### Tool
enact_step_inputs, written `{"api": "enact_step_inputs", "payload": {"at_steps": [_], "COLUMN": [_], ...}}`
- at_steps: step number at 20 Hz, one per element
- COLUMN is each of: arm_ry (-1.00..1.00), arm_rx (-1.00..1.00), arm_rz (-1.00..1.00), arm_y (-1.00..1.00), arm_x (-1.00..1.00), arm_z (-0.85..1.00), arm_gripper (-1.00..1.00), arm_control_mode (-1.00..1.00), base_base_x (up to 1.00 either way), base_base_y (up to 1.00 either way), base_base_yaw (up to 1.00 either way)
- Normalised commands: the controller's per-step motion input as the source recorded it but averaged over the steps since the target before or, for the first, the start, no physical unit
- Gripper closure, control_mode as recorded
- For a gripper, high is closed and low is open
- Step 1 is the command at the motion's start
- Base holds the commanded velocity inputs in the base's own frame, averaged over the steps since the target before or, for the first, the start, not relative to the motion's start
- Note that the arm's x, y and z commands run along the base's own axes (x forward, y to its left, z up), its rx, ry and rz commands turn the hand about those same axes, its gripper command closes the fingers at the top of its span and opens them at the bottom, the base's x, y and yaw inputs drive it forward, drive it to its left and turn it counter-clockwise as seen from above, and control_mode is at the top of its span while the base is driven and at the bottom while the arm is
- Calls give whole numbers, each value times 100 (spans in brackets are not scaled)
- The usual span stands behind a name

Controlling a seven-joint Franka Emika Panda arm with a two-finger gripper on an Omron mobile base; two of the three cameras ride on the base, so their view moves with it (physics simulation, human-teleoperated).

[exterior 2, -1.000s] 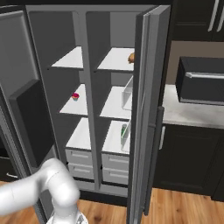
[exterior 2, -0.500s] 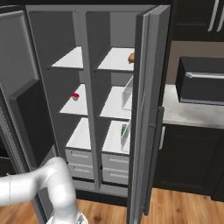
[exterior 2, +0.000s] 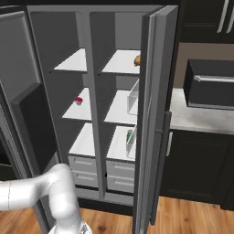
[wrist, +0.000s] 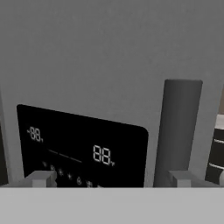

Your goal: Pick up the frozen chicken drumstick from the freezer, place it on any shelf in the fridge, and close the fridge and freezer doors when done.

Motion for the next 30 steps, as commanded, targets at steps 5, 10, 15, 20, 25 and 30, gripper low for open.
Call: {"api": "enact_step_inputs", "payload": {"at_steps": [5, 10, 15, 20, 25, 30], "arm_ry": [-2, -6, -4, -1, 0, 0], "arm_rx": [0, 0, 0, 0, 0, 0], "arm_rz": [21, 24, 22, 19, 13, 2], "arm_y": [-100, -100, -100, -100, -100, -75], "arm_x": [0, 2, 20, 34, 51, 75], "arm_z": [0, 0, 0, 0, 0, 0], "arm_gripper": [-100, -100, -100, -100, -100, -100], "arm_control_mode": [-100, -100, -100, -100, -100, -100], "base_base_x": [0, 0, 0, 0, 0, 0], "base_base_y": [0, 0, 0, 0, 0, 0], "base_base_yaw": [0, 0, 0, 0, 0, 0]}}
